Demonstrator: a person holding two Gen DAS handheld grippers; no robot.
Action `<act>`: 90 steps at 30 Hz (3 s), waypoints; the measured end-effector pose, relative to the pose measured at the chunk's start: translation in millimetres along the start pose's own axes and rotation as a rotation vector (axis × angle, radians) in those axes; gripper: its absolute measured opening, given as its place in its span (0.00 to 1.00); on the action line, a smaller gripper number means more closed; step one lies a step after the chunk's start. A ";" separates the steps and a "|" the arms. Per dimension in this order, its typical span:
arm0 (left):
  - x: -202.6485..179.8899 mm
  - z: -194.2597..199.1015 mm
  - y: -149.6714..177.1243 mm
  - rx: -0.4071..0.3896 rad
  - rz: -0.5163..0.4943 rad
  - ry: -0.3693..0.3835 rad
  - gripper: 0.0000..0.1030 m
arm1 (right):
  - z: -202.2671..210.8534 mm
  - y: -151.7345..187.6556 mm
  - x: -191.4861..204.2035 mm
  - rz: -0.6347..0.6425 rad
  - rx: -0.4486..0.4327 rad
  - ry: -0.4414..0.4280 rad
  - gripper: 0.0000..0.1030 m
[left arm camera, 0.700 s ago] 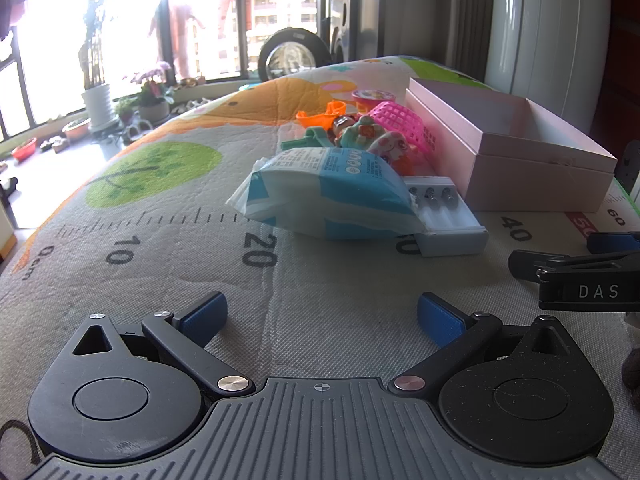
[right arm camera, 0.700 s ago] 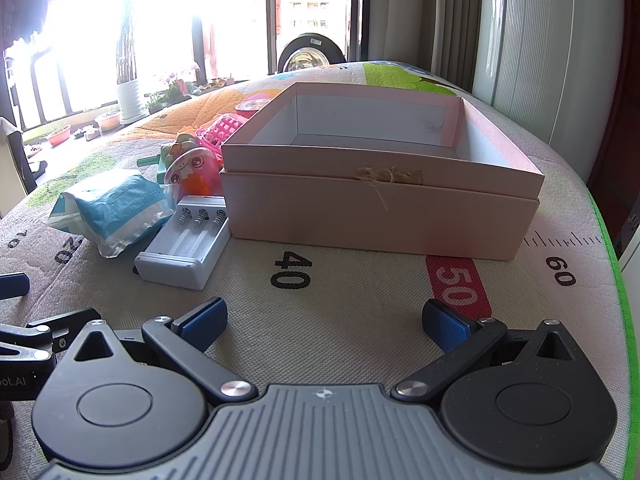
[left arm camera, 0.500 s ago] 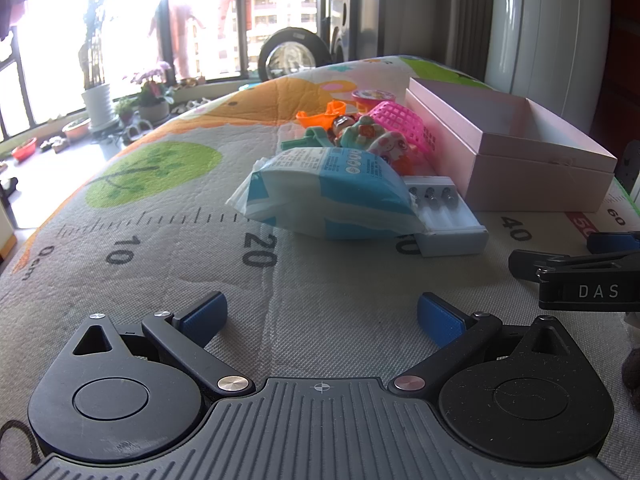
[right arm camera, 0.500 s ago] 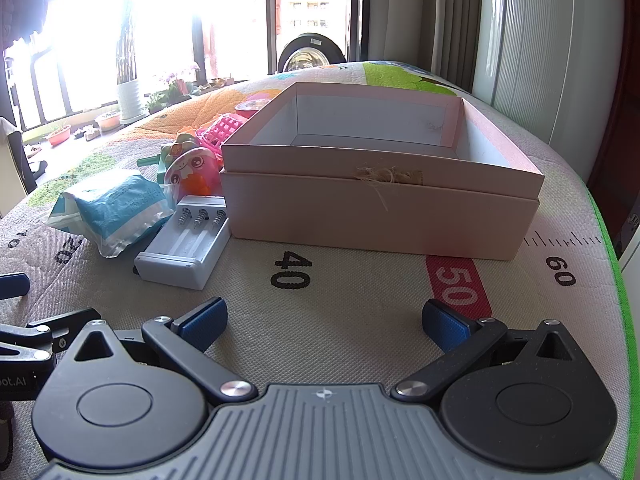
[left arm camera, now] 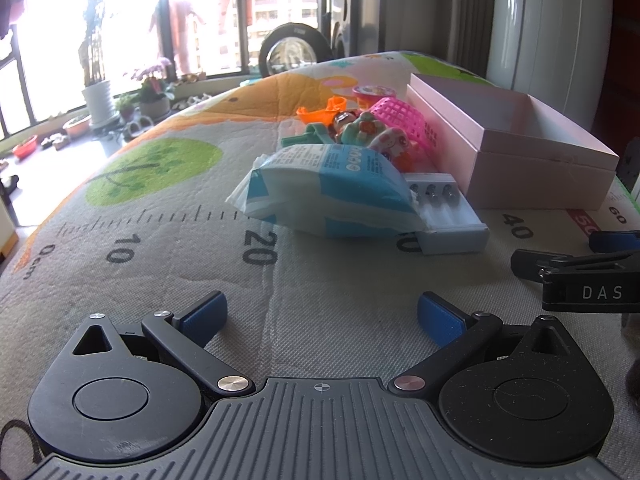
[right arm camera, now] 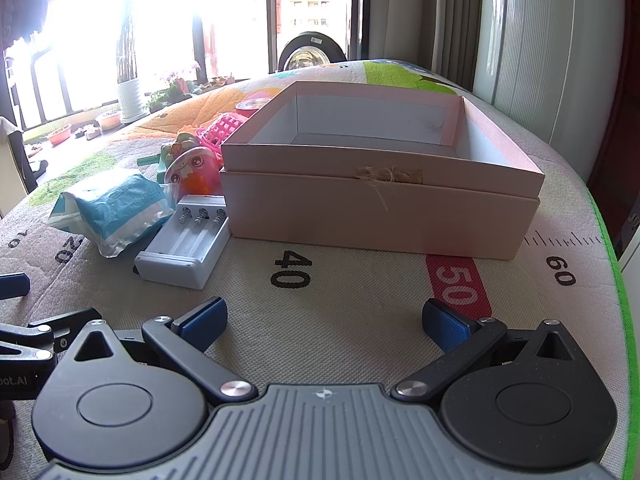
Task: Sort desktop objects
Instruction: 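Move both tools toward the tissue pack and white battery charger, then grasp the blue tissue pack with the left tool while the right tool grasps the white charger, then drop the tissue pack into the pink box with the left tool while the right tool drops the charger in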
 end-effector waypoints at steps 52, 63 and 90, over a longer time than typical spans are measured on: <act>65.0 -16.5 -58.7 -0.028 -0.178 -0.127 1.00 | 54.7 -19.3 -3.6 0.275 -0.086 -0.121 0.81; 47.1 -76.1 -77.8 0.095 -0.008 -0.053 1.00 | -7.4 -22.3 34.3 0.386 0.055 -0.303 0.83; -99.6 38.2 -204.0 -0.294 -0.138 0.317 0.57 | 110.3 -168.8 -81.9 0.026 -0.274 -0.163 0.46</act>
Point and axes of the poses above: each gripper's, at about its wrist camera, not at the fingertips, and z roughly against the way its jaws point, x to its left, y to its underside, the point moved 9 cm from there along -z, roughly the way its jaws point, and after that the axes turned 3 degrees about -x, right-handed, at the moved point
